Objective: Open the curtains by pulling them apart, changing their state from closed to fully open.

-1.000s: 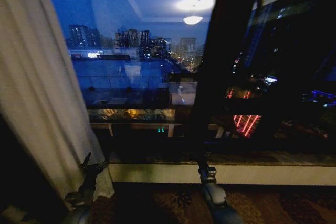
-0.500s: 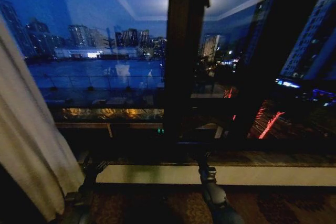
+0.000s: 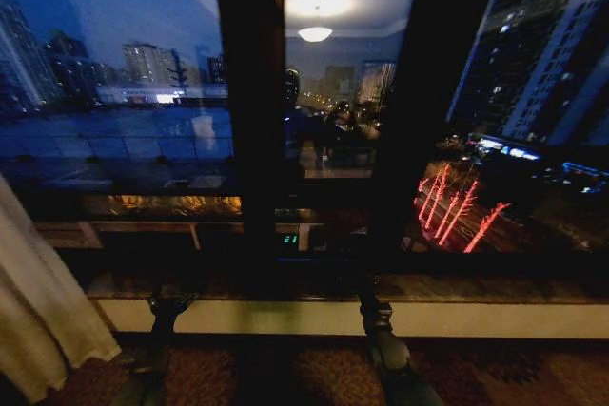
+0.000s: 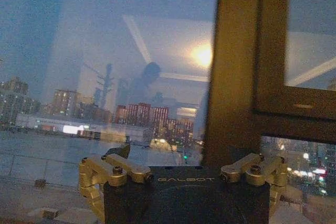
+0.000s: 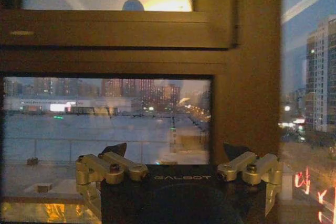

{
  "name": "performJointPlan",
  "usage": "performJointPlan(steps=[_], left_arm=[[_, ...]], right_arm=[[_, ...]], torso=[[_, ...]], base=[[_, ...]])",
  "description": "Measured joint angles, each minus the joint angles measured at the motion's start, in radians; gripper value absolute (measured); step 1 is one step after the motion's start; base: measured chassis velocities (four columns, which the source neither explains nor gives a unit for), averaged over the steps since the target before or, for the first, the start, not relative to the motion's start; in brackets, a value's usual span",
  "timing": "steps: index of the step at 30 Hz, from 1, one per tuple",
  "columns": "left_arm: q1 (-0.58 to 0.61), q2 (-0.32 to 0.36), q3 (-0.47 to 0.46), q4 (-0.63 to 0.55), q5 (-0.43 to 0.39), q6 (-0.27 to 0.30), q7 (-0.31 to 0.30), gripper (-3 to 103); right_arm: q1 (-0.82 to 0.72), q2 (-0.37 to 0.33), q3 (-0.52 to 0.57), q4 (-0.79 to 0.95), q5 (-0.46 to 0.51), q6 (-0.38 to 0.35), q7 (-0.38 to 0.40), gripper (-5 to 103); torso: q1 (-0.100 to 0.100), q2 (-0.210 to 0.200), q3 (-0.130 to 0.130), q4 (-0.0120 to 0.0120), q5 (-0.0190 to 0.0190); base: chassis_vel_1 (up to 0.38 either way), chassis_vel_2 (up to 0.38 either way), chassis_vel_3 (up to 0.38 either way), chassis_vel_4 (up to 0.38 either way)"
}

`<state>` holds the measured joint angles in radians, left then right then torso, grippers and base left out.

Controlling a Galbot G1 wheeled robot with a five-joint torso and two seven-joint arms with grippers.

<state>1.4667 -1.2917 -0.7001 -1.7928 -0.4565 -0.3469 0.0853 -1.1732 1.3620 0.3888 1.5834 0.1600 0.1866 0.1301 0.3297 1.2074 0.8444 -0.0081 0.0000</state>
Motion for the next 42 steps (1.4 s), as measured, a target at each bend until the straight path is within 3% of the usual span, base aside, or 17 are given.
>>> performJointPlan(steps=[18,22,24,42], left_arm=[[0.0,0.0,0.0,0.0,0.0,0.0,0.0,100],[0.0,0.0,0.0,0.0,0.0,0.0,0.0,100],[0.0,0.0,0.0,0.0,0.0,0.0,-0.001,100],[0.0,0.0,0.0,0.0,0.0,0.0,-0.001,100]], right_arm=[[0.0,-0.001,0.001,0.0,0.0,0.0,0.0,100],[0.0,-0.001,0.0,0.0,0.0,0.0,0.0,100],[0.0,0.0,0.0,0.0,0.0,0.0,0.0,100],[0.0,0.0,0.0,0.0,0.0,0.0,0.0,100]], torso=[[0.0,0.0,0.0,-0.0003,0.0005],[0.0,0.0,0.0,0.0,0.0004],[0.0,0.0,0.0,0.0005,-0.0015],[0.0,0.0,0.0,0.0001,0.0001]], base=[[-0.292,-0.301,0.293,0.297],[-0.006,-0.017,0.023,0.003],[0.0,0.0,0.0,0.0],[0.118,-0.159,-0.11,0.175]])
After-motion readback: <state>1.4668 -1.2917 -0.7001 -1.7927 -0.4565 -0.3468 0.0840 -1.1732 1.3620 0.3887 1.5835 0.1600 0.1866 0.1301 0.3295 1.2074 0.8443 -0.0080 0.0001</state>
